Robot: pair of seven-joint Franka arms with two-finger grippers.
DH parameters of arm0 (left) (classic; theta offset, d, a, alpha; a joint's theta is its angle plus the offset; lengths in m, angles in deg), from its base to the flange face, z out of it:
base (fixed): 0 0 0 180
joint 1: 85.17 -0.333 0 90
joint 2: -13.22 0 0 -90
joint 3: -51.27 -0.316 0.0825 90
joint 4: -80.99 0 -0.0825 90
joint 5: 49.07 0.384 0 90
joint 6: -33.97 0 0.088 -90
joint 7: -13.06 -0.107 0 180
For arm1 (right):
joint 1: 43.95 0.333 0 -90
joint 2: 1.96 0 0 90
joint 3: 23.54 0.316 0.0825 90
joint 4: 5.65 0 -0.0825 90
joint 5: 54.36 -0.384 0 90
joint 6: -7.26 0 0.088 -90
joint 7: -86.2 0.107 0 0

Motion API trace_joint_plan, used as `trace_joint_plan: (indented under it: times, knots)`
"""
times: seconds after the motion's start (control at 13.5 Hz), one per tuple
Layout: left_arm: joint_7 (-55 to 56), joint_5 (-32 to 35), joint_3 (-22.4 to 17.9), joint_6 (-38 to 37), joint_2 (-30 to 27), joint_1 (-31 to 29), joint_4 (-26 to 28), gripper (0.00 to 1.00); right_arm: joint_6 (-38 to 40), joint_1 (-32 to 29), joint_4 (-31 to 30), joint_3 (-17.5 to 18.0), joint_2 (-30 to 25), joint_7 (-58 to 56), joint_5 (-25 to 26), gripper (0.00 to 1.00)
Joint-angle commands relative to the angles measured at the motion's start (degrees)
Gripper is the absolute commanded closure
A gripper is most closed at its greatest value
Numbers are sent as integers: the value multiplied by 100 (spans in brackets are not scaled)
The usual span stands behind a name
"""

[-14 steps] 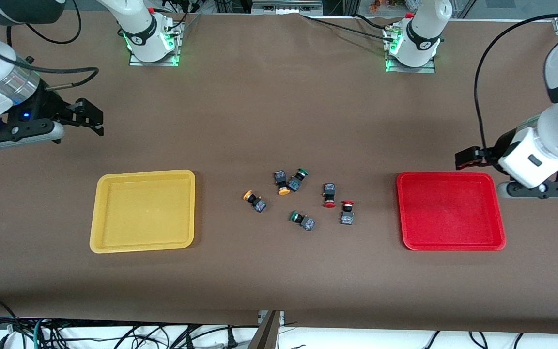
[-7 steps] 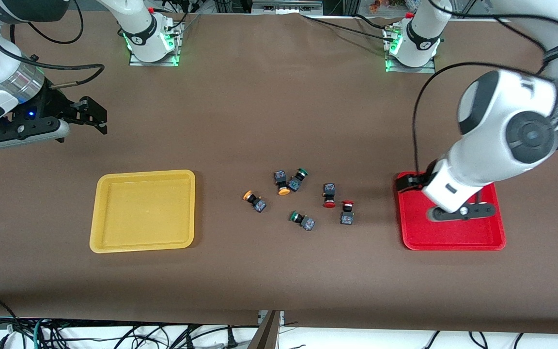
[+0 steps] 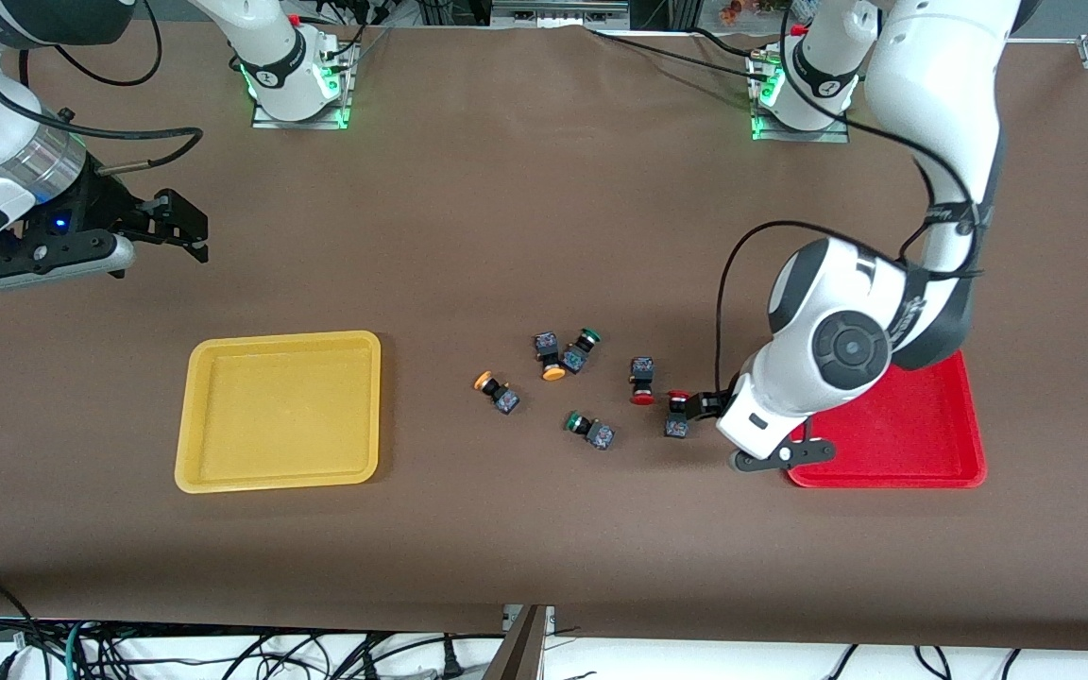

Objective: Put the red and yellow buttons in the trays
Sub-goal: 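Grasp a red button with the left gripper while the right gripper approaches yellow buttons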

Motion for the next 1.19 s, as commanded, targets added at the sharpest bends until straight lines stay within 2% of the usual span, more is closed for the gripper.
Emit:
trace_joint_plan:
  times: [0.0,0.37,0.52,0.89,1.04,1.11]
  knots:
    - [31,205,-65,410,159,129,181,0,10,-25,98,4,30,-20,62,0]
    - [40,249,-91,753,660,411,235,0,-104,-52,89,-4,74,-29,62,0]
    - [40,503,-82,771,722,420,235,0,-166,-60,89,-13,83,-29,62,0]
    - [40,522,-91,1139,863,446,401,0,-175,-60,89,-13,83,-20,54,0]
    - [40,522,-91,1324,880,446,498,0,-263,-60,89,-13,292,6,1,0]
    - [40,522,-91,1343,898,446,499,6,-306,-52,89,-13,477,-12,9,0]
